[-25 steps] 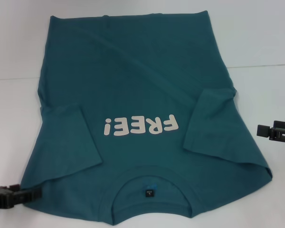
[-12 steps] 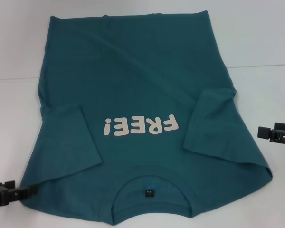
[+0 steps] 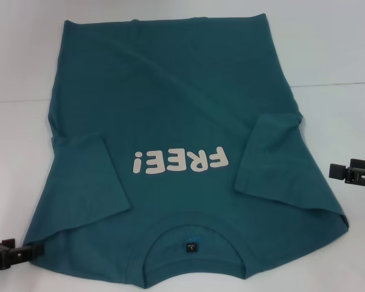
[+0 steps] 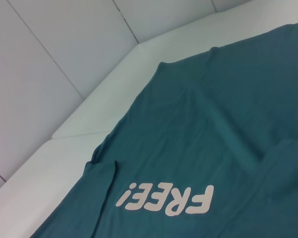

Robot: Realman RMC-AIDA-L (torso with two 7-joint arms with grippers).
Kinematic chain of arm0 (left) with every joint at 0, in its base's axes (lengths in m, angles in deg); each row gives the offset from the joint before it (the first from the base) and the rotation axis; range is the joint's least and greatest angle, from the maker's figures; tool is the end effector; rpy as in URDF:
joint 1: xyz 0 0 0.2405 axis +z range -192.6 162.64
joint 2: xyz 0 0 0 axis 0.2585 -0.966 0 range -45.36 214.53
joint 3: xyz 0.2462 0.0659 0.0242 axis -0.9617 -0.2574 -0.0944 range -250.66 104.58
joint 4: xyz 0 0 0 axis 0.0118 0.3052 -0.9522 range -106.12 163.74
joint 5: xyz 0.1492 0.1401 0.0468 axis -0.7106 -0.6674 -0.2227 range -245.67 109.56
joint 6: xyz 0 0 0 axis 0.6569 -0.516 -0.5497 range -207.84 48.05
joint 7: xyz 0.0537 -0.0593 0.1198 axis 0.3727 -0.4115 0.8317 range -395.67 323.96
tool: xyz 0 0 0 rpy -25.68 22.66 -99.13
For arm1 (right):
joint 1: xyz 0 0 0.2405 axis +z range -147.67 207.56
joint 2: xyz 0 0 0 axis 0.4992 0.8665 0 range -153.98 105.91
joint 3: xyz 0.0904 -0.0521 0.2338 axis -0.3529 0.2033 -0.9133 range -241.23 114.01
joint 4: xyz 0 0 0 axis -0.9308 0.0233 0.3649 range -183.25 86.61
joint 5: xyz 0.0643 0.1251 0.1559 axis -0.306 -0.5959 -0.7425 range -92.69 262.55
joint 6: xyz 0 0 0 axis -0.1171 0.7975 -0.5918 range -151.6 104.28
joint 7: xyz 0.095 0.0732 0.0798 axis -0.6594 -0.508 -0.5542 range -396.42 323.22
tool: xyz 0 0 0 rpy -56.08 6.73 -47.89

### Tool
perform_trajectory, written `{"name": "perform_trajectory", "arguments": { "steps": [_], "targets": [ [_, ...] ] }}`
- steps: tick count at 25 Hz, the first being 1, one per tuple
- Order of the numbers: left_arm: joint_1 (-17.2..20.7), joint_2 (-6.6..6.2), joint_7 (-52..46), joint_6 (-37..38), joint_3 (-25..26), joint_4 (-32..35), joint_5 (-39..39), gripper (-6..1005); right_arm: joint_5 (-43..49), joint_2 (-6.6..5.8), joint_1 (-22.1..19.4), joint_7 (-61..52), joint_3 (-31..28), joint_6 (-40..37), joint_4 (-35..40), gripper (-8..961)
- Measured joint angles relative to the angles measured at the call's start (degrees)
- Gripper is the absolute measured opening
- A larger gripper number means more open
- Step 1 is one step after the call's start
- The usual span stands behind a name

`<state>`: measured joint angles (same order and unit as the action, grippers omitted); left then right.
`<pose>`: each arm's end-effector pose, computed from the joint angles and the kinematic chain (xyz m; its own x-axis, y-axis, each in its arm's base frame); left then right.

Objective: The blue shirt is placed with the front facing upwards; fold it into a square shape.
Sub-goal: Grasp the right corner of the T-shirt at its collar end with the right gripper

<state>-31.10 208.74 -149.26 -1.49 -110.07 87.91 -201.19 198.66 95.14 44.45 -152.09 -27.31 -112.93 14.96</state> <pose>-0.3515 0.2846 0.0327 0.4604 0.7824 0.4194 0.8817 -0.3483 -0.3182 0.3151 0.2910 0.0905 0.4588 -0.6424 -0.6139 -0.8719 -0.4586 -0.1716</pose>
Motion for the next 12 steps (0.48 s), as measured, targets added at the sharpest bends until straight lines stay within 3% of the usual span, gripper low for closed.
{"name": "perform_trajectory", "arguments": {
  "steps": [12],
  "targets": [
    [-0.6, 0.18, 1.2, -0.1, -4.1, 0.3, 0.1, 723, 0.1, 0.19, -0.1, -0.4, 0.0, -0.4, -0.2, 947]
  ]
}}
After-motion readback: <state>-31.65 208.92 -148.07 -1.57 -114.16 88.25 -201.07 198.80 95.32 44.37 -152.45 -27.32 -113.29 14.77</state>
